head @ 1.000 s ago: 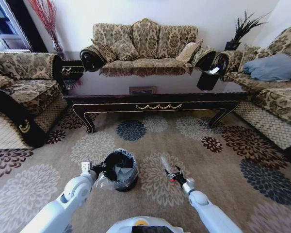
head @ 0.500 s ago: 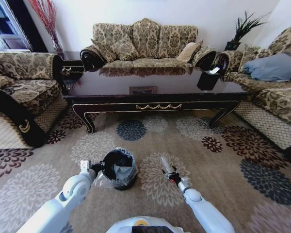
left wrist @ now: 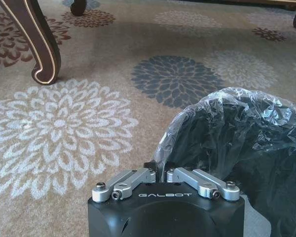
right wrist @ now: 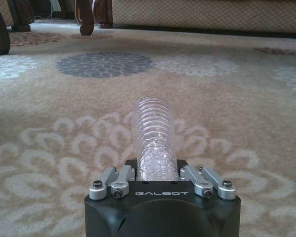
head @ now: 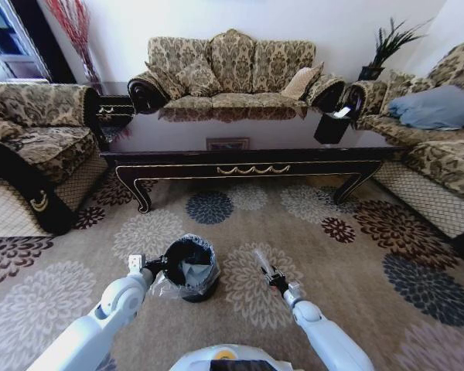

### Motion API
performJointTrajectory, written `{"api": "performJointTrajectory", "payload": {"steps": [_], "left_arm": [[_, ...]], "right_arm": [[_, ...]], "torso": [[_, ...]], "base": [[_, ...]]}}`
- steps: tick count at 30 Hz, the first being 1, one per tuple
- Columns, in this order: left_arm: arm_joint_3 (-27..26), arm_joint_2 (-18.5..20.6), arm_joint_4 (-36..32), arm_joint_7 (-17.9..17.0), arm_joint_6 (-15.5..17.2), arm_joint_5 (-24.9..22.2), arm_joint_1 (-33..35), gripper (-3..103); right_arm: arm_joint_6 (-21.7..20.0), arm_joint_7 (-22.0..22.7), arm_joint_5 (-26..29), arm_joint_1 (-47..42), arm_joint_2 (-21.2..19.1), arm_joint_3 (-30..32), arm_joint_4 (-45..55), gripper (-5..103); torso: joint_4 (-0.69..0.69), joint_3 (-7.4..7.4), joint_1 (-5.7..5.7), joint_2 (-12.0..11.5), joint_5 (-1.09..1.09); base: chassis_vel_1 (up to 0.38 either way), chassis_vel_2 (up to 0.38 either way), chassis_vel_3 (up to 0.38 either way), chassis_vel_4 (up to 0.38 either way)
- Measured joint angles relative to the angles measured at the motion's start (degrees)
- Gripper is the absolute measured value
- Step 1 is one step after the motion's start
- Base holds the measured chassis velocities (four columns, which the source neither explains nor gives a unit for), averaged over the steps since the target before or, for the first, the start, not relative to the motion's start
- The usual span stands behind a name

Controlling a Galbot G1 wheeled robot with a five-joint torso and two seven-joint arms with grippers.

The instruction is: Move to the front of the table and pick up the trash from the floor, then place it into the trash bin.

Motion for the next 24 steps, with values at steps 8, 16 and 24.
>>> {"api": "performJointTrajectory", "payload": {"steps": [8, 16, 24], "left_arm": [[0.74, -0.19, -0.62, -0.09, 0.13, 0.42, 0.54, 4], [2.75, -0.55, -0.31, -0.34, 0.56, 0.96, -0.66, 4], [4.27, -1.61, -1.61, -1.29, 1.23, 2.49, -0.27, 4]], "right_arm": [[-0.01, 0.01, 1.0, -2.29, -2.98, 2.64, 4.87, 29], [-0.15, 0.34, 3.13, -8.08, -7.99, 7.95, 17.86, 29], [-0.99, 1.36, 5.43, -12.45, -11.71, 9.07, 31.35, 29]], "torso": [[0.0, 0.0, 0.0, 0.01, 0.0], [0.0, 0.0, 0.0, 0.01, 0.0], [0.01, 0.0, 0.0, 0.01, 0.0]], "base": [[0.0, 0.0, 0.0, 0.0], [0.0, 0.0, 0.0, 0.0], [0.0, 0.0, 0.0, 0.0]]}}
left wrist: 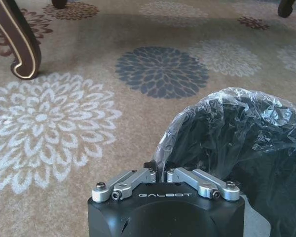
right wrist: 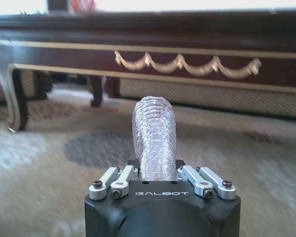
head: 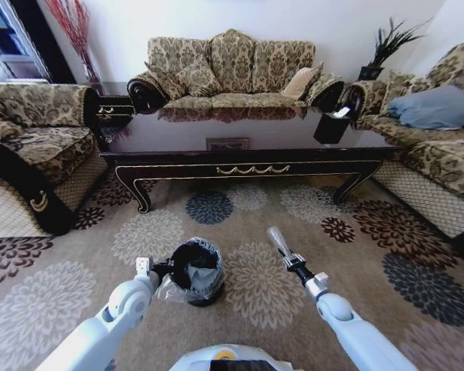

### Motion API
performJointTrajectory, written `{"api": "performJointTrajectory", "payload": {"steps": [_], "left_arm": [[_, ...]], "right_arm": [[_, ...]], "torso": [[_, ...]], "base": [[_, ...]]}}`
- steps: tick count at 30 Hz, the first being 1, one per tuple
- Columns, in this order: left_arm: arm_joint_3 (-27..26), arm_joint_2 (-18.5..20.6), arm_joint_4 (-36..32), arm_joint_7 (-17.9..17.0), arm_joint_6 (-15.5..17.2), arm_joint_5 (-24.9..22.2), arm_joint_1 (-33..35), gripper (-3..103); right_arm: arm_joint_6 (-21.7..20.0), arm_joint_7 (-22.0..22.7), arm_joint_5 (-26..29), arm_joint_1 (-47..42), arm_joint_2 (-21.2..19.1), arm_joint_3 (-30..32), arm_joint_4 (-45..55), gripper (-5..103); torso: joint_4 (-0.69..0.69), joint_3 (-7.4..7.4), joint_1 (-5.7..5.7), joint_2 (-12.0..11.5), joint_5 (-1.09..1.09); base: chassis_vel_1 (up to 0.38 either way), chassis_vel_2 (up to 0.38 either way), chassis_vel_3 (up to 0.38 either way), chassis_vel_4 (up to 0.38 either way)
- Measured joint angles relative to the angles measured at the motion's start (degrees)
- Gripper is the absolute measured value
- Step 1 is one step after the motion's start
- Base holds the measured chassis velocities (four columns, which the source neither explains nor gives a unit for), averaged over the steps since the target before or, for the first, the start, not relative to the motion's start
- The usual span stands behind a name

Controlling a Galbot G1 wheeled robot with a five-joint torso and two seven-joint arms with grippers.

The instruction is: Move to the front of the table and pick up the trash from the floor, then place it into the trash bin.

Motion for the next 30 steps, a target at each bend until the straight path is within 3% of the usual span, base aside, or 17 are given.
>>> {"api": "performJointTrajectory", "payload": {"steps": [7, 13, 18, 30], "left_arm": [[4.73, -1.53, -0.75, -1.2, 1.25, 0.73, -3.67, 4], [8.46, -1.66, 0.99, -2.26, 1.57, 0.54, -7.71, 4], [14.82, -2.75, 3.0, -2.61, 1.56, -1.17, -14.76, 4], [28.29, -6.54, 7.46, -9.39, 2.64, -6.53, -26.88, 4]], "right_arm": [[-1.29, 1.91, 0.96, -5.45, -0.96, 1.89, 14.34, 29], [-1.9, 2.79, 1.01, -7.72, -1.21, 2.57, 20.05, 29], [-3.33, 4.35, 1.15, -8.04, -0.97, 2.74, 24.4, 29], [-3.99, 4.53, 1.61, -9.63, -0.88, 2.44, 28.9, 29]], "torso": [[-0.03, 0.0, 0.0, 0.0, -0.02], [0.0, 0.0, 0.0, 0.0, 0.0], [-0.01, 0.0, 0.0, 0.0, -0.01], [-0.02, 0.0, 0.0, 0.0, 0.0]], "base": [[0.0, 0.0, 0.0, 0.0], [0.0, 0.0, 0.0, 0.0], [0.0, 0.0, 0.0, 0.0], [0.0, 0.0, 0.0, 0.0]]}}
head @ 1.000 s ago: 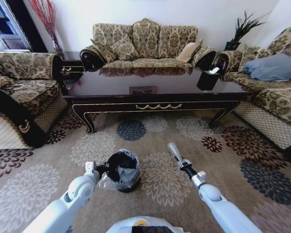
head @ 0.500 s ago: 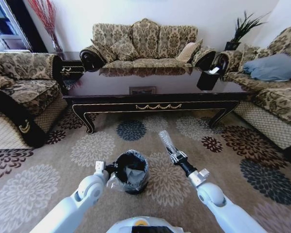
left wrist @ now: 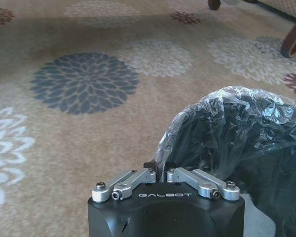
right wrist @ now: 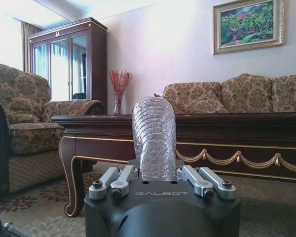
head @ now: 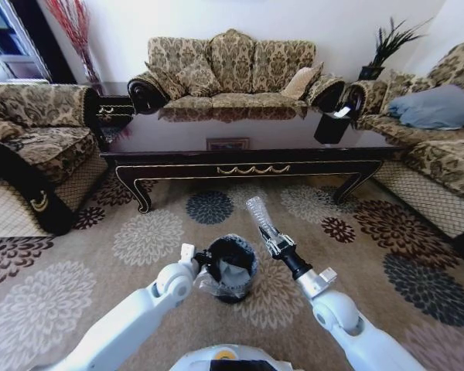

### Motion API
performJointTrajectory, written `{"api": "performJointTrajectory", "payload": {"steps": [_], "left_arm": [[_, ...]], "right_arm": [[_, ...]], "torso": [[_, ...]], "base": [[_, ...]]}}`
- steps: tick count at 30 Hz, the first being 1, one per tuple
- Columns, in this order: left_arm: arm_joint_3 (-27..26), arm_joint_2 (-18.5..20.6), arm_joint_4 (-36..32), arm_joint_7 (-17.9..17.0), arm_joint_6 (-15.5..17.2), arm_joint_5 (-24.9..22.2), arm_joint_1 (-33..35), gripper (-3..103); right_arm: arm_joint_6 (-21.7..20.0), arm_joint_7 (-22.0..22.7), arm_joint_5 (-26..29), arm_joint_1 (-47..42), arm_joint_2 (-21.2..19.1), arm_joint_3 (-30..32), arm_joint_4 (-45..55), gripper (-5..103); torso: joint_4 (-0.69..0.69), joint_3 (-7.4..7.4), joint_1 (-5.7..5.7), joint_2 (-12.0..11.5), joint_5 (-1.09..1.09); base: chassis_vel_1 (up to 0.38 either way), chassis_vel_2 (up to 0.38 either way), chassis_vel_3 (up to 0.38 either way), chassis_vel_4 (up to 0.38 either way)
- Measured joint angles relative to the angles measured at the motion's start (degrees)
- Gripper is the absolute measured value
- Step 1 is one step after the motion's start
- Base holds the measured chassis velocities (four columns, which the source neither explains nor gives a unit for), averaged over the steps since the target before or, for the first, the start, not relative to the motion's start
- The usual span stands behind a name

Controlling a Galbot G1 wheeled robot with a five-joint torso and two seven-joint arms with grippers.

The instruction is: Move to the front of the table and pick up the trash from the floor, then place it into the trash bin.

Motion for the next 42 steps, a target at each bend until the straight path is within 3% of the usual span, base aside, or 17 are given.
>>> {"api": "performJointTrajectory", "payload": {"steps": [9, 22, 26, 29, 31, 35, 38, 42], "left_arm": [[5.04, -3.44, 1.29, -2.11, 0.35, -2.71, -4.98, 4], [6.0, -3.81, 1.62, -3.23, 0.37, -3.51, -6.5, 4], [5.3, -3.78, 1.72, -3.2, 0.29, -3.51, -6.36, 4], [5.05, -3.75, 1.75, -3.19, 0.28, -3.56, -6.36, 4], [4.77, -3.45, 1.75, -3.16, 0.28, -3.65, -6.32, 4], [4.22, -3.2, 1.74, -3.12, 0.28, -3.93, -6.24, 4], [3.62, -2.78, 1.41, -3.08, 0.29, -4.43, -6.38, 4], [2.95, -2.24, 0.93, -3.01, 0.29, -4.6, -5.86, 4]], "right_arm": [[-0.8, -0.43, -1.76, 0.27, 0.12, -2.94, -0.97, 29], [-0.55, -0.55, -2.61, -0.47, -0.12, -3.26, -1.94, 29], [-0.27, -0.73, -2.92, -0.53, -0.3, -3.37, -2.74, 51], [-0.21, -0.75, -2.94, -0.53, -0.24, -3.46, -2.92, 56], [-0.14, -0.77, -2.94, -0.6, -0.11, -3.51, -2.98, 67], [-0.11, -0.8, -2.94, -0.62, 0.01, -3.52, -3.12, 78], [-0.08, -0.81, -2.93, -0.65, 0.05, -3.34, -3.2, 94], [-0.03, -0.75, -2.79, -0.68, 0.04, -2.88, -2.9, 100]], "torso": [[0.0, 0.0, 0.0, 0.0, 0.0], [0.02, 0.0, 0.0, 0.0, 0.0], [0.01, 0.0, 0.0, 0.0, -0.01], [0.0, 0.0, 0.0, 0.0, -0.01], [0.01, 0.0, 0.0, 0.0, 0.0], [0.02, 0.0, 0.0, 0.0, -0.01], [0.01, 0.0, 0.0, 0.0, 0.0], [0.01, 0.0, 0.0, 0.0, -0.01]], "base": [[0.0, 0.0, 0.0, 0.0], [0.0, 0.0, 0.0, 0.0], [0.0, 0.0, 0.0, 0.0], [0.0, 0.0, 0.0, 0.0], [0.0, 0.0, 0.0, 0.0], [0.0, 0.0, 0.0, 0.0], [0.0, 0.0, 0.0, 0.0], [0.0, 0.0, 0.0, 0.0]]}}
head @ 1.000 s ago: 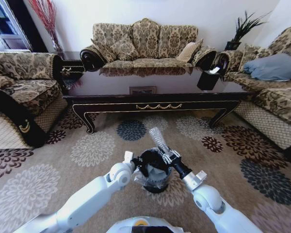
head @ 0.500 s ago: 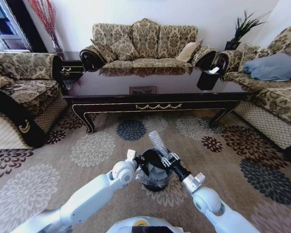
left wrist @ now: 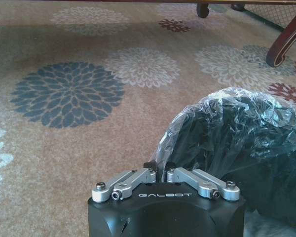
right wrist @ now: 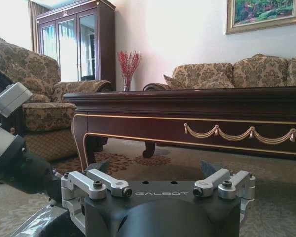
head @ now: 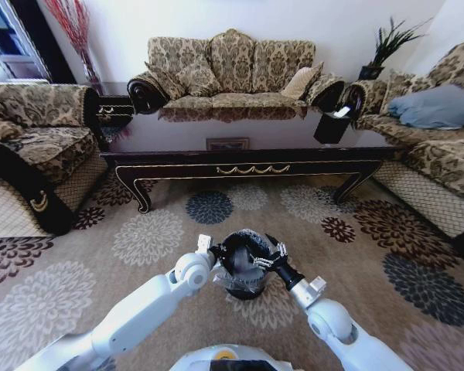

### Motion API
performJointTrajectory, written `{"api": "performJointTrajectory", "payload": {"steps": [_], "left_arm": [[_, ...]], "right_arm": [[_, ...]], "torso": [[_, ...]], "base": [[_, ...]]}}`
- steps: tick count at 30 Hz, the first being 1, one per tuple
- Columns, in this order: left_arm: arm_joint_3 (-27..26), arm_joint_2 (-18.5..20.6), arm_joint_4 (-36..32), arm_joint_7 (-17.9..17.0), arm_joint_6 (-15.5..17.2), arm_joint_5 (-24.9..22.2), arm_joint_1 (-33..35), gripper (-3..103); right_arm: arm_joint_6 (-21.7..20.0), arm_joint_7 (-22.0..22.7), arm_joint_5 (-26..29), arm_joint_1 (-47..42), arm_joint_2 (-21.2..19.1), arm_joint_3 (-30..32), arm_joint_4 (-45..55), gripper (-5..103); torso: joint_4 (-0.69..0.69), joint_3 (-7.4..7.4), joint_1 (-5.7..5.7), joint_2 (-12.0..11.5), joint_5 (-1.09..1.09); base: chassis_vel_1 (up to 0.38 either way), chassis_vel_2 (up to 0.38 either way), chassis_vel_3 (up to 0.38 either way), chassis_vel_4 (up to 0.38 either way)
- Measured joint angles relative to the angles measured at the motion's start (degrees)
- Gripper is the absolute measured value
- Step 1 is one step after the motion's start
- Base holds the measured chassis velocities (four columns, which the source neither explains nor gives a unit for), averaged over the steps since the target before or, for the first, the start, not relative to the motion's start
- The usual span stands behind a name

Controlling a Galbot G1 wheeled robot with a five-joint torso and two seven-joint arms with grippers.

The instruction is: Move to the front of the table and pick up the trash from the floor, then place it into the trash bin.

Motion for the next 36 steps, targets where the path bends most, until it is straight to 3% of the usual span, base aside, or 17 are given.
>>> {"api": "performJointTrajectory", "payload": {"steps": [7, 13, 23, 36], "left_arm": [[-4.41, 1.31, -1.17, 0.31, 0.0, 0.59, 3.94, 4], [-14.26, 5.0, -3.5, 1.22, 0.13, 0.93, 10.62, 4], [-22.69, 7.5, -4.53, 2.56, 0.09, 2.05, 17.92, 4], [-26.66, 8.23, -1.74, 4.6, -1.85, 4.72, 21.48, 4]], "right_arm": [[0.45, 0.23, 0.21, -0.76, 0.34, 1.53, 0.78, 100], [1.67, 0.38, 0.26, -2.73, 1.54, 3.54, 0.78, 100], [2.67, 0.38, -1.26, -6.56, 3.52, 4.77, 0.7, 100], [4.8, -0.25, -3.86, -12.01, 6.12, 6.41, 0.59, 100]], "torso": [[0.0, 0.0, 0.0, 0.0, -0.01], [0.02, 0.0, 0.0, 0.0, 0.0], [0.02, 0.0, 0.0, 0.0, -0.02], [0.01, -0.01, 0.0, 0.0, 0.0]], "base": [[0.0, 0.0, 0.0, 0.0], [0.0, 0.0, 0.0, 0.0], [0.0, 0.0, 0.0, 0.0], [0.0, 0.0, 0.0, 0.0]]}}
